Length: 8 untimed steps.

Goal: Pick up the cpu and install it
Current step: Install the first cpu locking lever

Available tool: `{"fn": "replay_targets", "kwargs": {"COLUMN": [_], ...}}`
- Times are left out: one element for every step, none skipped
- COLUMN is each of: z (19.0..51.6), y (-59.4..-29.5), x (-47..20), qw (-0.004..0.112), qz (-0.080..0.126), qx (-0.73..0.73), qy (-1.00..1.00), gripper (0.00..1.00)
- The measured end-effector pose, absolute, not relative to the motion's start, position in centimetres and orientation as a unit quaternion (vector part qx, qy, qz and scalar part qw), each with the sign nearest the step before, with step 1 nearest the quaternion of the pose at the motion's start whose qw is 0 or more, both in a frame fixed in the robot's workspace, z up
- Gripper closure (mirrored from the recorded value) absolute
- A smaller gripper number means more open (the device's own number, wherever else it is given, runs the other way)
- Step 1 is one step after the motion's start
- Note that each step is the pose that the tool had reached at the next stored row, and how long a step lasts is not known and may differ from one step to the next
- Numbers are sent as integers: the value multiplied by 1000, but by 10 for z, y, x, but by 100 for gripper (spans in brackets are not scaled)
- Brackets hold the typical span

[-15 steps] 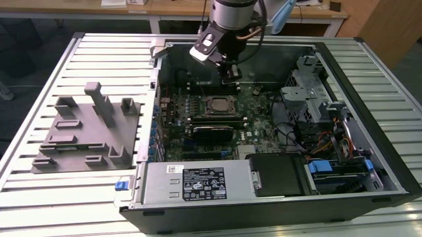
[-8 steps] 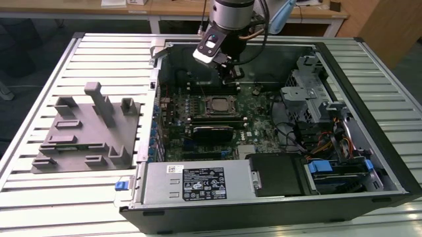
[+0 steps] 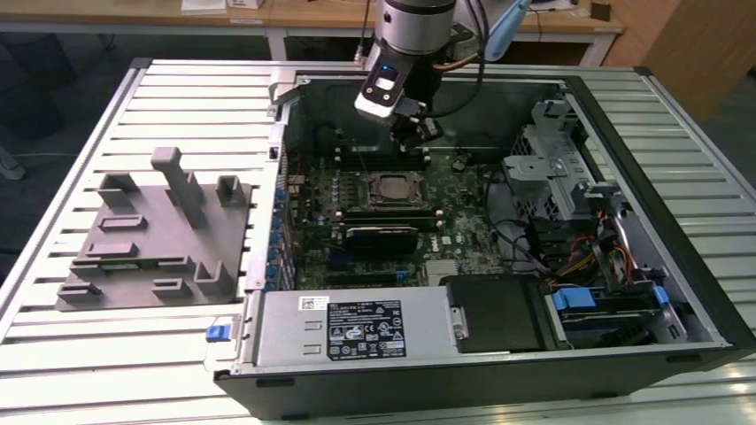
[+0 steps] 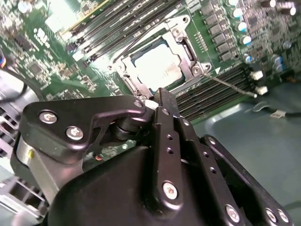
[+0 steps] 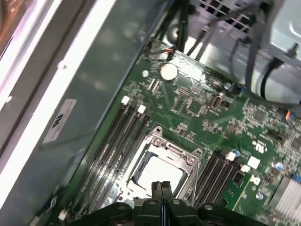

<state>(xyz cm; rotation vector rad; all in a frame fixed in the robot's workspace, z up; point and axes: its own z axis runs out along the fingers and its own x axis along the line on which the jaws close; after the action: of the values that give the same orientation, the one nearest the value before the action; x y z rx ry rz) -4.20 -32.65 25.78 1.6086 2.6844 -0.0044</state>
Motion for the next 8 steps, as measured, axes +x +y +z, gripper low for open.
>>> {"fn": "replay_targets", "kwargs": {"z": [258,258,257,257,257,257,257,257], "y": [-327,-327,-327,-326,-327,-327,-327,-327], "x": [-42,-42,-42,-42,-42,-42,-42,-42], "qw": [6,6,6,6,6,7,7,7], "qz": [-1,-1,-1,-2,-2,-2,-2,-2], "qx": [506,498,490,482,474,466,458,450], "qy": [863,867,872,876,880,885,889,893], "gripper": [89,89,89,89,89,89,89,89]}}
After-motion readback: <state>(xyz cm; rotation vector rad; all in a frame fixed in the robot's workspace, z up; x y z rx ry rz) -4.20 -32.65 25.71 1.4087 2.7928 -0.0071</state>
